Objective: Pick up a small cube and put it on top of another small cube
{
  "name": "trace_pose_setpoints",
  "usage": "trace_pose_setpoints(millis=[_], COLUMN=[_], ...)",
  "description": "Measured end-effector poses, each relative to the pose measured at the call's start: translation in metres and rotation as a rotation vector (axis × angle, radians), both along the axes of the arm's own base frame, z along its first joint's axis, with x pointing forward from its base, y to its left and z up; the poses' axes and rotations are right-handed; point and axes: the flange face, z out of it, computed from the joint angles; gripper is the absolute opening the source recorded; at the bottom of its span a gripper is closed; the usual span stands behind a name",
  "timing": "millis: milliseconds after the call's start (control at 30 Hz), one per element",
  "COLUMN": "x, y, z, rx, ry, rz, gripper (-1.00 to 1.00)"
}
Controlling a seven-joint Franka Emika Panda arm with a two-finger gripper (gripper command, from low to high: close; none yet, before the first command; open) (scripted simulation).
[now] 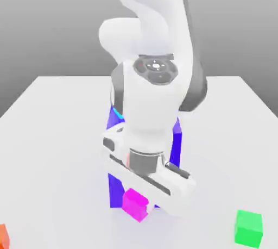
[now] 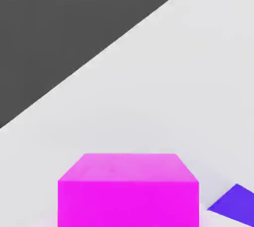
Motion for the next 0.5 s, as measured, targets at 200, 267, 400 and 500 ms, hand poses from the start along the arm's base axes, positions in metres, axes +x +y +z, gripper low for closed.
trace_pose_setpoints(millis=[200, 267, 400, 500], x=[-0.018, -0.020, -0.021, -0.021], y=[0.140, 0.151, 0.154, 0.154], z=[0.013, -0.007, -0.035, -0.035], rx=[0.067, 0.078, 0.080, 0.080], ry=[-0.022, -0.026, -0.026, -0.026], rz=[0.305, 0.327, 0.334, 0.334], gripper=[-1.00, -1.00, 1.00, 1.00])
